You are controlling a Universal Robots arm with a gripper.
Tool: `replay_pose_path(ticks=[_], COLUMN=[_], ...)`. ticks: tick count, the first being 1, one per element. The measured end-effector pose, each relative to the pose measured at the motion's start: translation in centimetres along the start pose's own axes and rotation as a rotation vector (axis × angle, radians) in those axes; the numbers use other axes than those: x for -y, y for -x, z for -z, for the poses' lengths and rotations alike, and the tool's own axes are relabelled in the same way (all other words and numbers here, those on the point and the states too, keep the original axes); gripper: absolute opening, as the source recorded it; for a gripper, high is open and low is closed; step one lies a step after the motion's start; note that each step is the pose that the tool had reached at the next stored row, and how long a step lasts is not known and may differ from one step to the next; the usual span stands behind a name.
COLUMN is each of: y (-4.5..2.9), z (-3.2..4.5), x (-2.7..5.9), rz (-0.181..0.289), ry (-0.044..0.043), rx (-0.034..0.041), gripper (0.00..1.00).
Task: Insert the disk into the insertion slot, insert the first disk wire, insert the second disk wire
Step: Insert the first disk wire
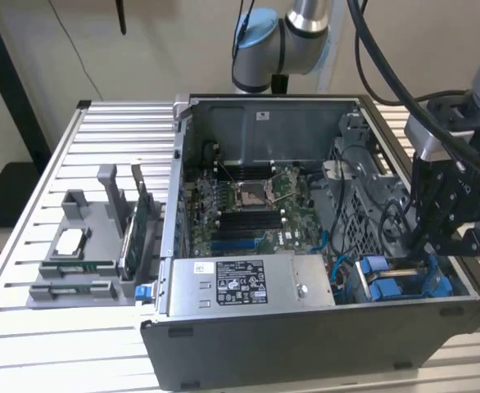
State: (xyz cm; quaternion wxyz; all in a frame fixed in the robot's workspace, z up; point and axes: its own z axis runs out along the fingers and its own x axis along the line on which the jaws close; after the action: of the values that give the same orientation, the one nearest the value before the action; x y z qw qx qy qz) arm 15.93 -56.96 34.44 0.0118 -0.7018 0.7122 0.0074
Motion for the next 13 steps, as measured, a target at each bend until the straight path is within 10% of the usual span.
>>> replay_pose_path(ticks=[13], y=[0.11], z=[-0.60], x=[0.03], rz=[0.000], ry=[-0.0021], rx=[0.0175], gripper=[0.19])
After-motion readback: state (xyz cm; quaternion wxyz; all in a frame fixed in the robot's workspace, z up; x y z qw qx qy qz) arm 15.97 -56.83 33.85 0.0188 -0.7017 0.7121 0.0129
